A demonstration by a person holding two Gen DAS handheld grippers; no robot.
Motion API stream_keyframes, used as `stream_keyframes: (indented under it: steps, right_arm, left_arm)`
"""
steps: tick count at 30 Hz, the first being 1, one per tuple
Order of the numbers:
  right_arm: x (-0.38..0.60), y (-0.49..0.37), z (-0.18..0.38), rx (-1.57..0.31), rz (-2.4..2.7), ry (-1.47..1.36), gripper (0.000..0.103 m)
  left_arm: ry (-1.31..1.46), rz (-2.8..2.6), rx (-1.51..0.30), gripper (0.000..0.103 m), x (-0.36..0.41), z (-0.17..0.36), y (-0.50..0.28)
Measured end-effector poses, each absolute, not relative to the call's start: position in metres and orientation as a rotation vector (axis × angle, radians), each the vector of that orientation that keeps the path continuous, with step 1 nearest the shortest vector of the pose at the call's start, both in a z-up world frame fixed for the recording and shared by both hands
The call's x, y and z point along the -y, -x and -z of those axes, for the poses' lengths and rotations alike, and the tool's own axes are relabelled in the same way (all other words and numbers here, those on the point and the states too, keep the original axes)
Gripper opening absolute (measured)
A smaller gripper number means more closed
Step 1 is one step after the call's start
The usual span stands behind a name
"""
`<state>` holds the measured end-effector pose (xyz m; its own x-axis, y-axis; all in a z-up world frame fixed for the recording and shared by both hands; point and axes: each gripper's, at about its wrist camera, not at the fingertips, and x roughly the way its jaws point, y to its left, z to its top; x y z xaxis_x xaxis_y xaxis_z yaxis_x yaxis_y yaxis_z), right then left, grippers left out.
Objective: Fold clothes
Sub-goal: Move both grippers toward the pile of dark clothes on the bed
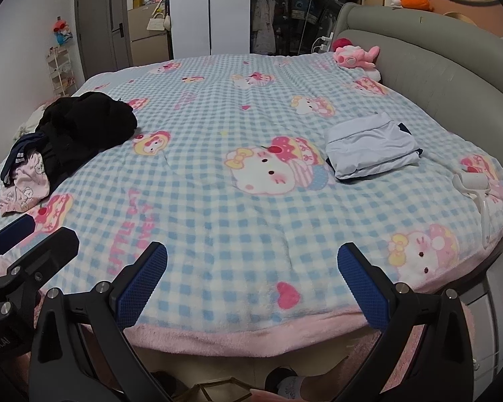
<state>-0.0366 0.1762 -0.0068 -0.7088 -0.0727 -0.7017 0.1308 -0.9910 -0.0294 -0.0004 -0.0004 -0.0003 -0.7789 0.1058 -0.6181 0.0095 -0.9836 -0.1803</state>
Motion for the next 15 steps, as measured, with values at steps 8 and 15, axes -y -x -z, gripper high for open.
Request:
stream_keyframes:
  steps: [8, 15]
  right_arm:
    - [-0.163, 0.036, 0.009, -0.169, 2.799, -1.144, 0.103]
    - [-0.123, 0.052, 0.011, -0.246, 2.704, -1.107, 0.103]
  left_arm:
    - [0.974, -2.900, 0.391, 0.097, 0.006, 0.011, 0.002]
    - [1.015, -2.967, 0.489, 0.097, 0.075, 0.011, 0.003]
